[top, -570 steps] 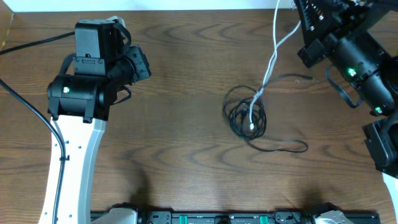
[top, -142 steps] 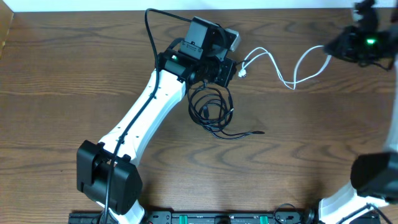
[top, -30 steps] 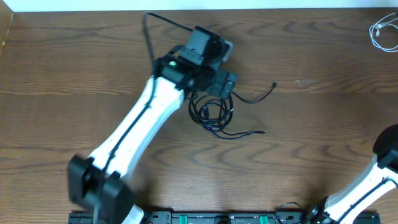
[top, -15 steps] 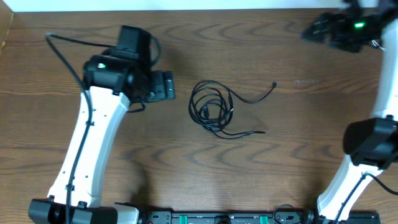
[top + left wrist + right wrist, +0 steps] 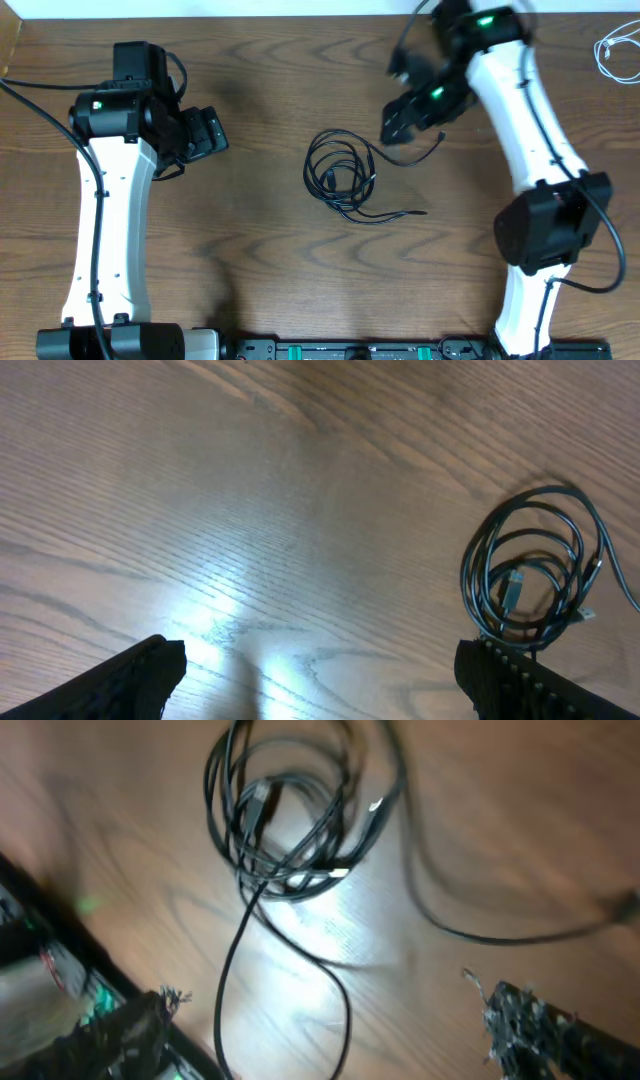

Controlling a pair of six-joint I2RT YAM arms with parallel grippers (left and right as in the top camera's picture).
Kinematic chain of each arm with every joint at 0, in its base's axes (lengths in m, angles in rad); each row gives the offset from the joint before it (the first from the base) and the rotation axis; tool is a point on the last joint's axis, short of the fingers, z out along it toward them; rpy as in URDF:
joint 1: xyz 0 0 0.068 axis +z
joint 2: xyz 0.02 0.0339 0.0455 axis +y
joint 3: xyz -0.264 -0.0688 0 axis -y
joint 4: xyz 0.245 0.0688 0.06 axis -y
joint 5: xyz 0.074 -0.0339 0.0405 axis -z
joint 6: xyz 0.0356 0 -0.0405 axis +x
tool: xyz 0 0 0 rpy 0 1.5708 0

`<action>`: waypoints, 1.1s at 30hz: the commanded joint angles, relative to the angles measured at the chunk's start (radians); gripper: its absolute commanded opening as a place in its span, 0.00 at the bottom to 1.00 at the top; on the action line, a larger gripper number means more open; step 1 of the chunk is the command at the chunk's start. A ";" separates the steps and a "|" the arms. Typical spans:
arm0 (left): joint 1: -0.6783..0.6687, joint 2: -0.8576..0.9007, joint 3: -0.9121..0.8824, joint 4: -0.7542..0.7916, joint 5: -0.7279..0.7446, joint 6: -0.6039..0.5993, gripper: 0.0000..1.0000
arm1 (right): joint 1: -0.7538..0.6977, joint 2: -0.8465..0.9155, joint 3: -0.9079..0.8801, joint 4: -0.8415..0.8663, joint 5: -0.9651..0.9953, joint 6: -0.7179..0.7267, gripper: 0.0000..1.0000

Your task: Untangle cables

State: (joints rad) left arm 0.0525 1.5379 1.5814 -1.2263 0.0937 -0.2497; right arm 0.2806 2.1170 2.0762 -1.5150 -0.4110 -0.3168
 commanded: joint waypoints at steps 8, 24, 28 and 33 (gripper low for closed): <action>0.003 0.005 -0.010 -0.003 -0.012 0.032 0.92 | 0.153 0.010 -0.294 0.167 0.016 0.250 0.71; 0.003 0.005 -0.010 0.000 -0.012 0.032 0.92 | 0.296 0.010 -0.535 0.536 0.218 0.819 0.37; 0.003 0.005 -0.010 0.000 -0.012 0.031 0.92 | 0.301 0.010 -0.592 0.584 0.218 0.841 0.34; 0.003 0.005 -0.010 0.001 -0.012 0.031 0.93 | 0.301 0.010 -0.607 0.622 0.218 0.841 0.30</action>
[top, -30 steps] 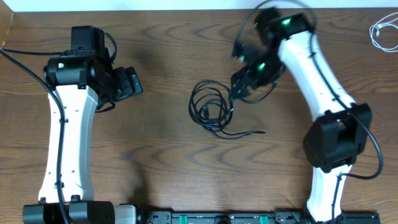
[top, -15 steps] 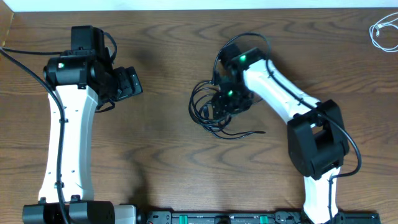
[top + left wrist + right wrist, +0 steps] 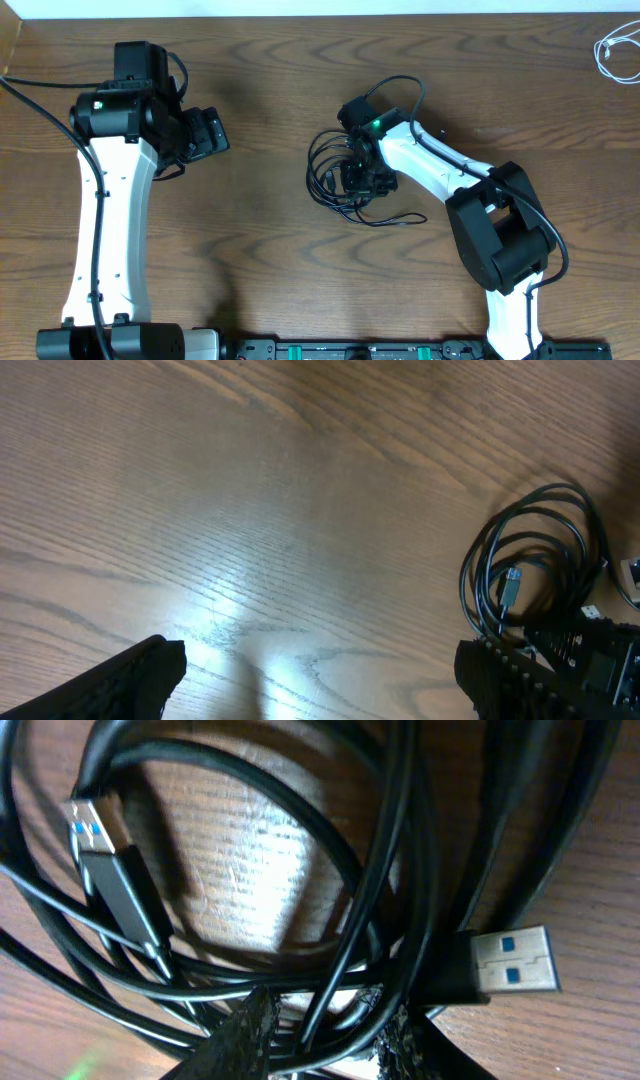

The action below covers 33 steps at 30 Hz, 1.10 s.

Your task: Untangle cables

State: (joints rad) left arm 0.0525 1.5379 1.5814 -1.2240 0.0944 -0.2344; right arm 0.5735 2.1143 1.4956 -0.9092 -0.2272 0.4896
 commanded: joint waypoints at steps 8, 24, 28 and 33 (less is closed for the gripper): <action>0.003 0.005 -0.010 -0.002 -0.013 0.016 0.93 | 0.003 0.005 -0.005 0.009 0.034 0.017 0.05; 0.003 0.005 -0.010 0.003 -0.013 0.016 0.93 | -0.014 -0.127 0.174 -0.163 0.035 -0.115 0.05; 0.003 0.005 -0.010 0.006 -0.013 0.016 0.92 | -0.042 -0.178 0.237 -0.177 0.034 -0.143 0.01; 0.003 0.005 -0.010 0.014 0.002 0.016 0.92 | -0.120 -0.231 0.352 -0.201 0.033 -0.167 0.01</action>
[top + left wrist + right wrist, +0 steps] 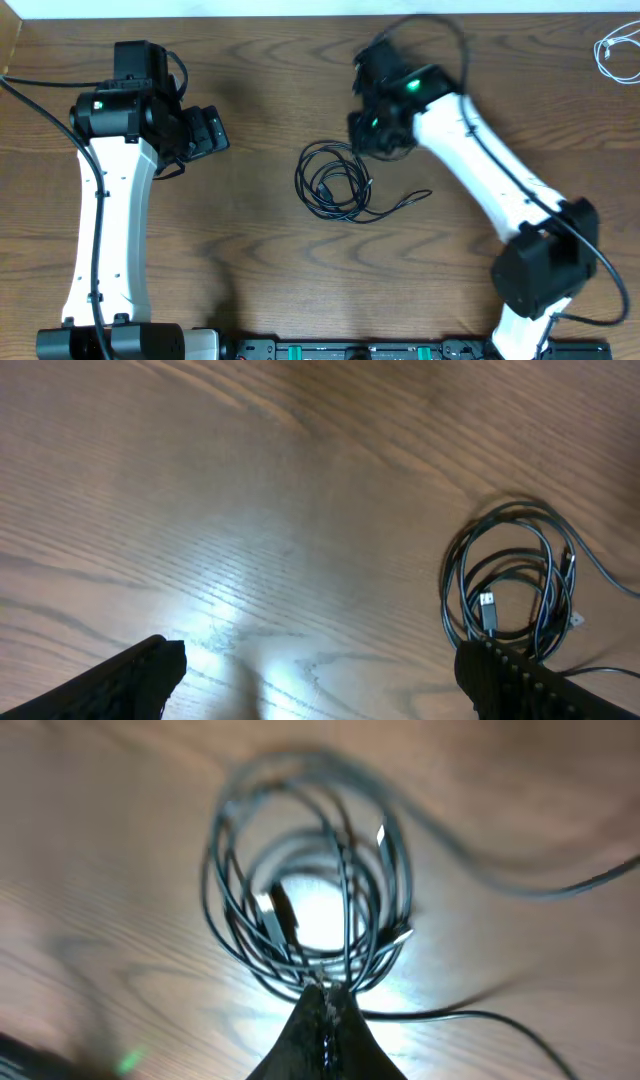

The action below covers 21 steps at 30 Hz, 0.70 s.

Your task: Untangle cables

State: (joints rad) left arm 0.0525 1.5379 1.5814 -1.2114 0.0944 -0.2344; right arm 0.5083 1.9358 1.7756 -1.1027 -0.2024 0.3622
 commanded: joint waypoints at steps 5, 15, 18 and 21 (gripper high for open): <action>0.002 0.005 -0.010 0.017 0.029 0.016 0.92 | -0.132 -0.084 0.129 -0.010 -0.016 -0.058 0.01; 0.002 0.018 -0.010 0.025 0.029 0.016 0.92 | -0.077 -0.046 -0.013 -0.008 -0.016 -0.093 0.23; 0.002 0.029 -0.010 0.023 0.028 0.016 0.92 | -0.039 -0.023 -0.090 0.052 -0.012 -0.113 0.26; 0.002 0.035 -0.010 0.024 0.028 0.016 0.92 | -0.014 -0.005 -0.172 0.131 -0.010 -0.125 0.27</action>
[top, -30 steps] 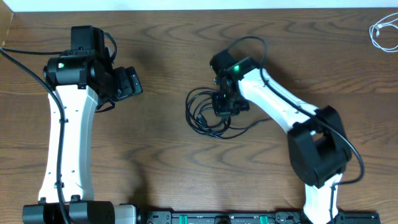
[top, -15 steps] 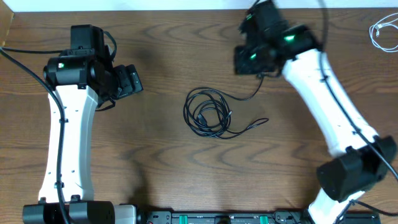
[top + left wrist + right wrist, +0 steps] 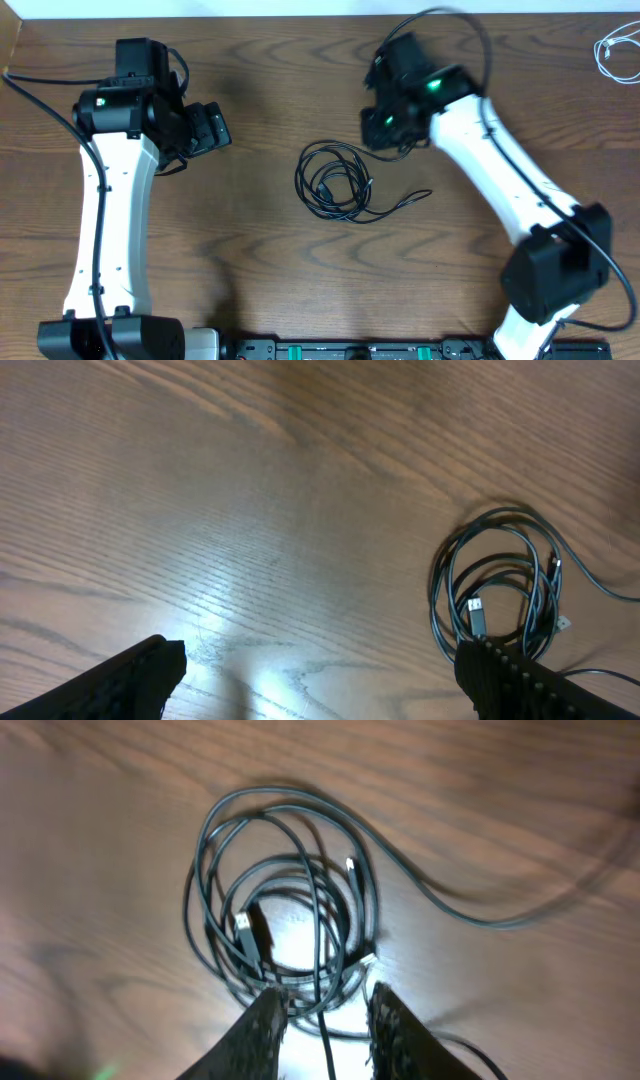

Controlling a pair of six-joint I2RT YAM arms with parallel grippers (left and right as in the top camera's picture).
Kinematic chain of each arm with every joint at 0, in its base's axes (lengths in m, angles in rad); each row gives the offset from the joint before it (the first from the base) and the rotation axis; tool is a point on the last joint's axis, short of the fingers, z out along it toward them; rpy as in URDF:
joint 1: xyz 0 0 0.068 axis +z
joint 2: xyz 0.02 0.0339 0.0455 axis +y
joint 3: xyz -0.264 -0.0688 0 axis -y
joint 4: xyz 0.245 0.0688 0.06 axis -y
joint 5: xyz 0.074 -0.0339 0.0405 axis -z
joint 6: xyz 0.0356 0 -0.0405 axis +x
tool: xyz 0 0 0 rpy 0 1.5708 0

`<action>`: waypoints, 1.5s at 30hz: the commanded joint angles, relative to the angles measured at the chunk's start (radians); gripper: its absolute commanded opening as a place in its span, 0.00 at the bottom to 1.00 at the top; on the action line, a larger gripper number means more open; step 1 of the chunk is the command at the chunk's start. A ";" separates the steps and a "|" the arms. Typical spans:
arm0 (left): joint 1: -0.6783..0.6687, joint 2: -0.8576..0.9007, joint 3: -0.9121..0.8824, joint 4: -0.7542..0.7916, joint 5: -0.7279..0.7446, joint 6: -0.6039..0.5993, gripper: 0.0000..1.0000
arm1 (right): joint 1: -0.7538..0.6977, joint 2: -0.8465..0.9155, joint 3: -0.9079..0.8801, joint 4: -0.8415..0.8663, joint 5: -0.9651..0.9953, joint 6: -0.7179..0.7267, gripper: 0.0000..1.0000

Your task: Untangle cables

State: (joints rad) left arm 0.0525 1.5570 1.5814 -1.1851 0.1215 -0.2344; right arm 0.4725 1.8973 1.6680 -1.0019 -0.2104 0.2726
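A bundle of thin black cables [image 3: 333,184] lies coiled on the wooden table [image 3: 250,260], with one tail running right to about [image 3: 428,194]. The coil also shows in the left wrist view [image 3: 497,588] and in the right wrist view [image 3: 285,925], where USB plugs lie inside it. My right gripper [image 3: 386,132] hangs above the coil's upper right. Its fingers [image 3: 262,1030] stand a little apart, and one strand on the table runs under the gap [image 3: 325,1025]. My left gripper [image 3: 210,133] is open, well to the left of the coil [image 3: 320,680], holding nothing.
A white cable [image 3: 615,48] lies at the table's far right corner. A rail of equipment [image 3: 360,350] runs along the front edge. The right arm's own black lead loops over its wrist [image 3: 440,20].
My right gripper's fingers were pressed together above the coil; now they stand apart, and the gripper sits slightly further right. The coil and the left arm have hardly moved.
My right gripper first hovered open to the upper right of the coil. Then it was down in the coil with strands between its fingers. Then it was up again and shut, the coil lying slightly further left with its tail swung upward. Now it is open.
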 commanded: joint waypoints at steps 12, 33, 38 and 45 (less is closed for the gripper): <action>0.002 0.017 -0.010 -0.003 0.001 0.016 0.92 | 0.060 0.113 -0.262 0.276 -0.014 -0.159 0.22; 0.003 0.017 -0.010 -0.003 0.001 0.016 0.92 | 0.075 0.204 -0.266 0.326 -0.031 -0.153 0.10; 0.002 0.017 -0.010 -0.003 0.001 0.016 0.92 | 0.071 0.196 -0.249 0.309 -0.033 -0.153 0.01; 0.002 0.017 -0.010 -0.003 0.001 0.016 0.93 | 0.064 0.103 -0.140 0.195 -0.035 -0.154 0.01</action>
State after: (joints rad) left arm 0.0525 1.5650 1.5814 -1.1851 0.1249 -0.2344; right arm 0.5392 2.0682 1.4597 -0.7849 -0.2390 0.1146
